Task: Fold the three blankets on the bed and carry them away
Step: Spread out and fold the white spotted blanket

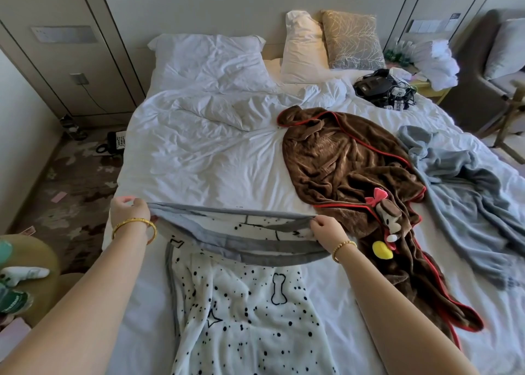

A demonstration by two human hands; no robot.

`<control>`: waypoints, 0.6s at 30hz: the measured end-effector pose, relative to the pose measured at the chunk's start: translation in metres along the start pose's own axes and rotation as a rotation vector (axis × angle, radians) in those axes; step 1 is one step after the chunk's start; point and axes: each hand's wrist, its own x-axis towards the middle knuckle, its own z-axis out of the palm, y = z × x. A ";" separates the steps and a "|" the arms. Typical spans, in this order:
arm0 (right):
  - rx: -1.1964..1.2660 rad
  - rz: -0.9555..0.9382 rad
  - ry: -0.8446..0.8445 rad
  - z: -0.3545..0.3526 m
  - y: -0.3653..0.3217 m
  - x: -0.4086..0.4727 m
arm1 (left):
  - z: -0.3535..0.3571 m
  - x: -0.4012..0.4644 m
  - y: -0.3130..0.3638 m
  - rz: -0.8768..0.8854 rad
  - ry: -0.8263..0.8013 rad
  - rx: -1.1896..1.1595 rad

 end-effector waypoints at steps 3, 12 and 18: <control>-0.204 -0.102 0.091 -0.004 0.007 -0.007 | -0.003 -0.001 0.001 0.007 0.008 0.008; -0.091 -0.040 0.396 -0.012 0.018 -0.024 | -0.020 0.001 -0.011 0.015 0.023 0.055; 0.057 0.189 0.380 -0.010 0.033 -0.024 | -0.023 -0.006 -0.017 -0.020 0.022 0.014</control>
